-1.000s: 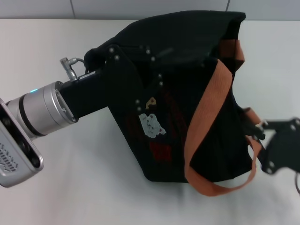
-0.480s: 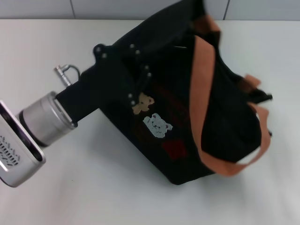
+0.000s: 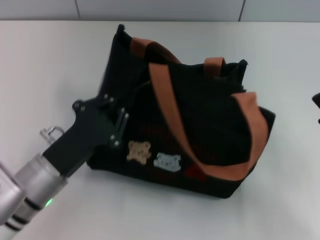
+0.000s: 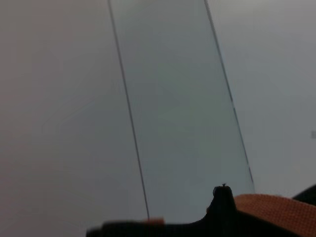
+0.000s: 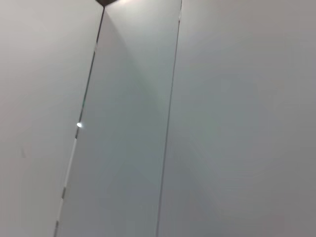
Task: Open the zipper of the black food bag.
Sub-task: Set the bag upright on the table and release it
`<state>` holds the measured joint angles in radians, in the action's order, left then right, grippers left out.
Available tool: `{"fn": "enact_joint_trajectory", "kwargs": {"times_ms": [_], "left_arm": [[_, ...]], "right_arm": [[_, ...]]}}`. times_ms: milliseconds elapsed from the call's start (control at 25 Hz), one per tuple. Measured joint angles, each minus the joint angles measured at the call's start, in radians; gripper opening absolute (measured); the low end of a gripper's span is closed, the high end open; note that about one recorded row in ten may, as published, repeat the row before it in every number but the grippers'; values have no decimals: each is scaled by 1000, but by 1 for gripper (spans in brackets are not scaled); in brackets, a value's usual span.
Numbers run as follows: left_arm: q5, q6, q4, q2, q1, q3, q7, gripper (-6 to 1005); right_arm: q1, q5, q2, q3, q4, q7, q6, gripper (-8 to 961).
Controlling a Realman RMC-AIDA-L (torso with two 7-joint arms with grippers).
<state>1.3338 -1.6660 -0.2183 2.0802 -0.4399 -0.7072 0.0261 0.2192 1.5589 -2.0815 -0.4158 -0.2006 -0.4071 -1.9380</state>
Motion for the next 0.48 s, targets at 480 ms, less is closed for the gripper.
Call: {"fn": "enact_joint_trajectory", "kwargs": {"times_ms": [480], "left_arm": [[84,-118,18,0,39,15,30,160]], "right_arm": [[23,5,0,-43,21,-44,-50,711]]}}
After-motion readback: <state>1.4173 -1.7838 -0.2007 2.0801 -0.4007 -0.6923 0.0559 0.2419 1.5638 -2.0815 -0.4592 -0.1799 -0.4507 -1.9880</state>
